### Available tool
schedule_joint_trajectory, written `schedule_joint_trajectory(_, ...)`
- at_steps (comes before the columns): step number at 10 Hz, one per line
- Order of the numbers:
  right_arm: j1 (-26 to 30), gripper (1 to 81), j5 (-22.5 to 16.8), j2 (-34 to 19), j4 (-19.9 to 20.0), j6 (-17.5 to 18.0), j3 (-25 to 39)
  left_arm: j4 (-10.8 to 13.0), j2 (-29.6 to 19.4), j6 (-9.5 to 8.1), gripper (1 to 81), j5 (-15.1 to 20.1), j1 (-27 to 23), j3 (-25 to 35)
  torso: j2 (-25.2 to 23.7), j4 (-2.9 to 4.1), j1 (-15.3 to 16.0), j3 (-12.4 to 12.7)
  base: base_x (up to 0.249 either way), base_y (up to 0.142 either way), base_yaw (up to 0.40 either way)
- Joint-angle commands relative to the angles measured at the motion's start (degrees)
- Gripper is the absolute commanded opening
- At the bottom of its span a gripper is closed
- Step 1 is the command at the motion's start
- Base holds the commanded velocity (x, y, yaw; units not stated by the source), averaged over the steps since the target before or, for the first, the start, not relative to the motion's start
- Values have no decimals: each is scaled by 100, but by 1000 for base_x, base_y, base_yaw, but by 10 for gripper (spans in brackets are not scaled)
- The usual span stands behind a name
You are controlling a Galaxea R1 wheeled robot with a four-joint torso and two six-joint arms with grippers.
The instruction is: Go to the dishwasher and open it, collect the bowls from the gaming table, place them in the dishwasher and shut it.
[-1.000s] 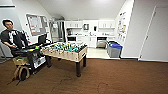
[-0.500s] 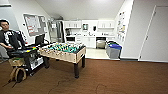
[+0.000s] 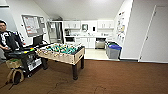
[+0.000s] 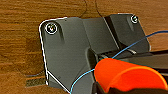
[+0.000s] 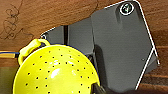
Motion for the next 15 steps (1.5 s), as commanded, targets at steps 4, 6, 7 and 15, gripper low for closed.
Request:
schedule_joint_trajectory(4,328,10,-157,-21,-68,-12,14,-22,-104,-5,10,225,-302,30,2,0,2,0,111,-69,0)
schedule_joint_trajectory(6,328,10,-157,-30,-68,-12,6,-22,-104,-5,10,225,-302,30,0,0,-2,0,100,0,0)
schedule_joint_trajectory(7,328,10,-157,-30,-68,-12,6,-22,-104,-13,10,225,-302,30,0,0,-2,0,102,0,0)
schedule_joint_trajectory(15,345,10,-157,-21,-51,-3,-12,-22,-60,-5,10,225,-302,22,0,0,-9,0,129,-17,0)
